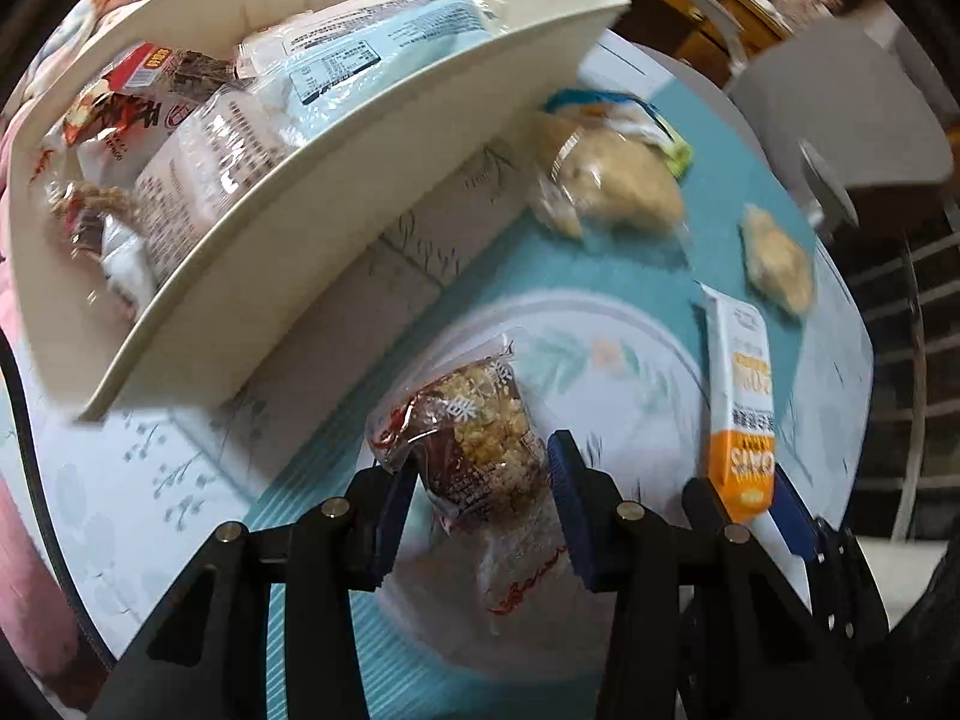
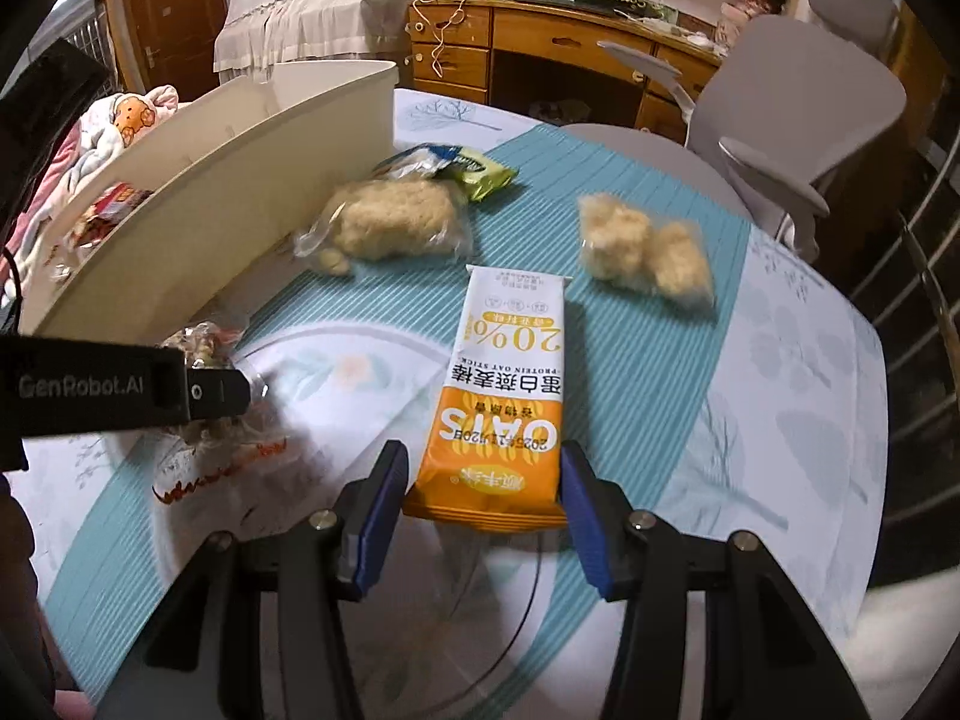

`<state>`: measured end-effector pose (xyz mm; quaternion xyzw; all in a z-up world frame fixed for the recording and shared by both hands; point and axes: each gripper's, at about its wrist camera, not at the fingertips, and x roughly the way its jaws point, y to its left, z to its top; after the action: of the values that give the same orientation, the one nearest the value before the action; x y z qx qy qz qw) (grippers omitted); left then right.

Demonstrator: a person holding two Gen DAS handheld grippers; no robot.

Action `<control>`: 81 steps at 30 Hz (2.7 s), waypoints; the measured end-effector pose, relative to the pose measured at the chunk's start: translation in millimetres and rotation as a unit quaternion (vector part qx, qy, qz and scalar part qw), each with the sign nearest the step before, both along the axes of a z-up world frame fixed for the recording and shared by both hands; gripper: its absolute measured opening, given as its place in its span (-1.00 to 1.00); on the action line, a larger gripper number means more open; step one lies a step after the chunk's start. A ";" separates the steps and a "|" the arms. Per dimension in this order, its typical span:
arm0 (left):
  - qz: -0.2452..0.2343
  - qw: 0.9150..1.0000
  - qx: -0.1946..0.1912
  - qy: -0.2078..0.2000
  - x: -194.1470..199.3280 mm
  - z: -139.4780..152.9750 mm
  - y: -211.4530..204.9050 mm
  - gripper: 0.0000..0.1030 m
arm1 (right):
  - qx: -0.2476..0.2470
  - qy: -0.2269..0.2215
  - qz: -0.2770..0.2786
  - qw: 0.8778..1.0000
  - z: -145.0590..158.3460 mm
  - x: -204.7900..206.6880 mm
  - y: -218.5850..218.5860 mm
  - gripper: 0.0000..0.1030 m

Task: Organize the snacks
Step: 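Carry the nut bag over the tray with the left tool while the right carries the OATS bar, then open the right tool to drop the OATS bar while the left releases the nut bag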

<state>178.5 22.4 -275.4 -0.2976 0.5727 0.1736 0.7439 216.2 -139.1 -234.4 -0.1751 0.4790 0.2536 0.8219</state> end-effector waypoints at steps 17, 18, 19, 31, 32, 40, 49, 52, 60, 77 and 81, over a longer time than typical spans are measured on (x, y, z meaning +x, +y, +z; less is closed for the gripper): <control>-0.087 0.994 0.015 -0.059 -92.8 94.7 16.1 -0.17 | 0.066 0.044 -0.075 0.994 41.4 -95.2 -23.4 -0.01; -0.095 0.993 0.014 -0.066 -99.9 103.8 19.0 -0.17 | 0.073 0.044 -0.080 0.993 44.6 -98.3 -23.9 -0.01; -0.105 0.991 0.015 -0.076 -102.3 109.7 20.4 -0.16 | 0.081 0.043 -0.084 0.992 47.7 -101.4 -24.0 -0.01; -0.183 0.969 0.009 -0.166 -125.3 155.2 53.2 -0.16 | 0.107 0.002 -0.077 0.991 78.0 -122.8 3.0 -0.01; -0.189 0.967 0.006 -0.173 -125.0 157.7 59.0 -0.16 | 0.109 -0.002 -0.081 0.991 80.3 -123.9 8.4 -0.01; -0.248 0.950 -0.005 -0.188 -115.1 171.7 111.7 -0.16 | 0.114 -0.027 -0.122 0.986 96.8 -132.6 61.2 -0.01; -0.286 0.938 -0.016 -0.197 -85.0 177.2 195.1 -0.32 | 0.143 -0.064 -0.170 0.973 114.1 -130.6 138.8 -0.01; -0.298 0.934 -0.017 -0.194 -74.0 173.4 222.1 -0.36 | 0.154 -0.079 -0.182 0.968 115.4 -129.5 163.5 -0.01; -0.292 0.940 -0.015 -0.175 -58.1 163.1 277.9 -0.36 | 0.165 -0.083 -0.191 0.964 113.8 -131.7 219.3 0.08; -0.334 0.934 -0.021 -0.123 -60.3 135.1 270.2 0.08 | 0.131 0.006 -0.269 0.954 92.9 -145.3 210.3 0.42; -0.353 0.929 -0.006 -0.112 -57.1 132.0 248.9 0.22 | 0.146 0.028 -0.300 0.942 89.4 -146.3 186.8 0.42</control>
<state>121.4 271.3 -143.4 -0.0977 0.5551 -0.1383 0.8143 69.8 47.7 -145.0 0.1058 0.4902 0.0678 0.8625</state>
